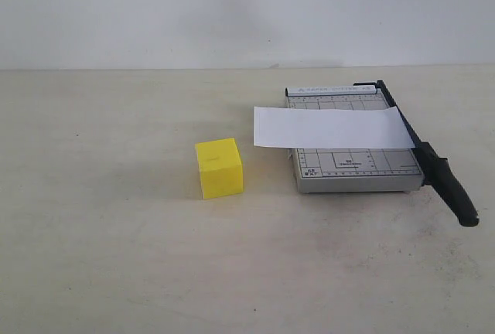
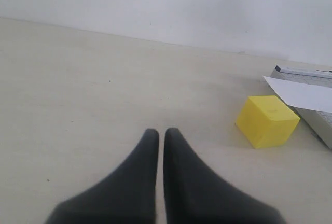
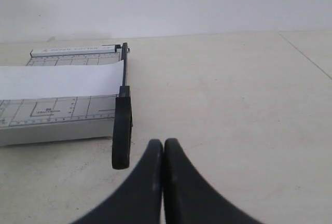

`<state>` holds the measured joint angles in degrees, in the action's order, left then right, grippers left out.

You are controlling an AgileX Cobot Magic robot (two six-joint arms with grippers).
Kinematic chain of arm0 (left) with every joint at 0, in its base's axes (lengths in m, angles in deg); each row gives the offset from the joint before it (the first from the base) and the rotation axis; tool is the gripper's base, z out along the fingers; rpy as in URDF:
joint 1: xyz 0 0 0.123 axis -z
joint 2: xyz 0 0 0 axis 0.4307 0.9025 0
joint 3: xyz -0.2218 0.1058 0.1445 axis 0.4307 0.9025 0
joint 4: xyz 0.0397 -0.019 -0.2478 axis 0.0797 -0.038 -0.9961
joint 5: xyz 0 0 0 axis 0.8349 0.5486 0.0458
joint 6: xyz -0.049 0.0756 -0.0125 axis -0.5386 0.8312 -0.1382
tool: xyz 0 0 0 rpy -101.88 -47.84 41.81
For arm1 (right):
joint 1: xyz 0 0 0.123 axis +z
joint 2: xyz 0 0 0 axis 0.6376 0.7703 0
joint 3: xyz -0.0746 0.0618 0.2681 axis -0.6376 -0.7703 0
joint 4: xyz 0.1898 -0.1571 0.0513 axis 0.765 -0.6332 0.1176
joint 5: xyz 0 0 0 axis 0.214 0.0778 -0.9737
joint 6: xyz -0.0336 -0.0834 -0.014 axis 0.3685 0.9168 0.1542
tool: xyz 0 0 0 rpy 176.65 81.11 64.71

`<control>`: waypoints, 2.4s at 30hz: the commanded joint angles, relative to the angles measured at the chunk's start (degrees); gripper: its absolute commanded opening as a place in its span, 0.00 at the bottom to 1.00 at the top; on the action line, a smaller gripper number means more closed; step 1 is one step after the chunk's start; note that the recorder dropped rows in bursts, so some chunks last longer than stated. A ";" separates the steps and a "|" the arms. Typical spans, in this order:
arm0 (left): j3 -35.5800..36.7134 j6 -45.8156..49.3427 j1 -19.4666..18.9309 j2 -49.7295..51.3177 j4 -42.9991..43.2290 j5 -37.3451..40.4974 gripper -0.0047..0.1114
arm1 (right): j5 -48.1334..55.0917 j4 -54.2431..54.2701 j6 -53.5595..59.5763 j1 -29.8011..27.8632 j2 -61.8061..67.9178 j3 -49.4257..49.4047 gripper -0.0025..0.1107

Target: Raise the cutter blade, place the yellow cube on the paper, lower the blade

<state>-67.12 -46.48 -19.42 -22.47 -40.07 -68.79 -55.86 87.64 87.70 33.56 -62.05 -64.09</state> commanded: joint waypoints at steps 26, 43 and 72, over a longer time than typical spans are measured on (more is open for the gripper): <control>-0.14 0.17 -0.21 -0.20 0.22 -0.69 0.08 | -19.10 -13.30 -17.01 -0.07 39.81 15.61 0.02; -0.14 0.17 -0.21 -0.20 0.22 -0.69 0.08 | -12.64 -12.05 0.68 14.30 72.07 28.42 0.49; -0.14 0.17 -0.21 -0.20 0.22 -0.69 0.08 | -24.04 -10.76 -17.08 14.30 92.84 28.42 0.02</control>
<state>-67.12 -46.48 -19.42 -22.47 -40.07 -68.79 -79.86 76.95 71.26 47.13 30.80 -36.01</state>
